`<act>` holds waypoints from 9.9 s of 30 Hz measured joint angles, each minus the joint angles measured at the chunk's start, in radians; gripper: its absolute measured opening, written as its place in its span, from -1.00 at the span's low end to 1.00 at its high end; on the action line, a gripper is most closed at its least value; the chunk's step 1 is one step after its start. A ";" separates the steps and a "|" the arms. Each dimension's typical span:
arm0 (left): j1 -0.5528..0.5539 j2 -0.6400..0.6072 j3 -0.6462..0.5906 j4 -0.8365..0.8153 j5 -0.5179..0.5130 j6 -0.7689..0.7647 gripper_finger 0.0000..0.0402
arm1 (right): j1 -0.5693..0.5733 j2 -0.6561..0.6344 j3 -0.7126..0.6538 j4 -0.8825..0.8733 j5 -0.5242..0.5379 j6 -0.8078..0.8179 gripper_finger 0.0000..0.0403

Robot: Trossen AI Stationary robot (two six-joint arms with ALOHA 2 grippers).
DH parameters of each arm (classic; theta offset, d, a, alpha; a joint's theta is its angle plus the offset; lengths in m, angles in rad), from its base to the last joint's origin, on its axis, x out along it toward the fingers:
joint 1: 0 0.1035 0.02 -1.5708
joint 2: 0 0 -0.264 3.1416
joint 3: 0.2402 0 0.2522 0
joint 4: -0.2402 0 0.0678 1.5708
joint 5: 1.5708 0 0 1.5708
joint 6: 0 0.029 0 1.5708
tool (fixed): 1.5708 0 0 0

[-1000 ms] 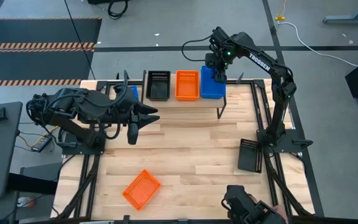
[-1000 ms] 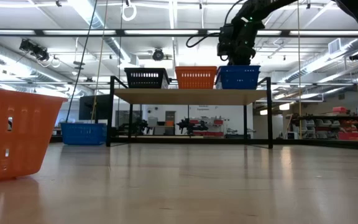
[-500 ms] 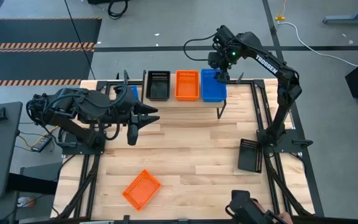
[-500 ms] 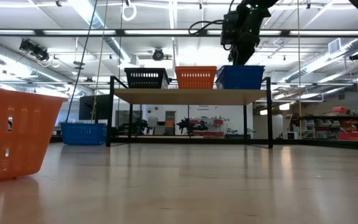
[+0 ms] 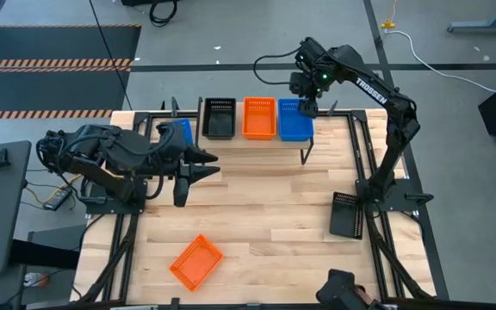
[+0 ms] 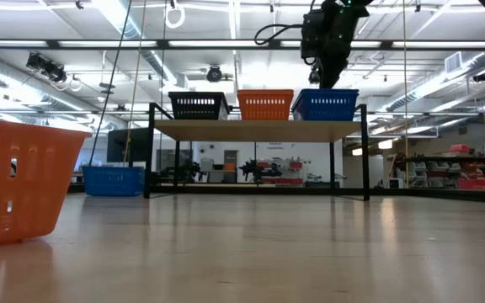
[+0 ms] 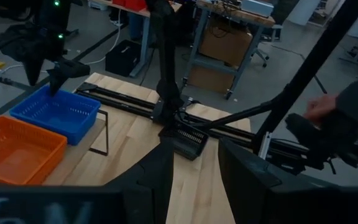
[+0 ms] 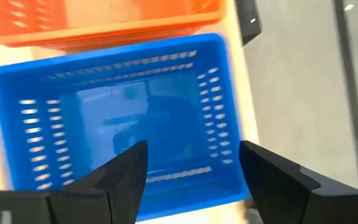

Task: Stack baskets on shelf by color
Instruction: Stack the orange bin on top of the orange bin on the shelf

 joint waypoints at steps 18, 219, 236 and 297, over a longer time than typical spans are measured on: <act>0.171 0.089 0.000 -0.553 0.096 -0.073 -0.37 | 0.235 -0.126 0.000 -0.088 -0.079 0.379 0.15; 0.591 0.470 -0.020 -0.023 0.184 0.846 -0.92 | 1.479 -0.159 -0.226 0.329 0.653 1.996 0.12; 0.582 0.498 -0.020 -0.045 0.184 0.813 -0.57 | 1.479 -0.159 -0.226 0.339 0.515 1.968 0.12; 0.565 0.510 -0.019 0.052 0.203 0.709 -0.93 | 1.479 -0.159 -0.226 0.362 0.522 1.872 0.12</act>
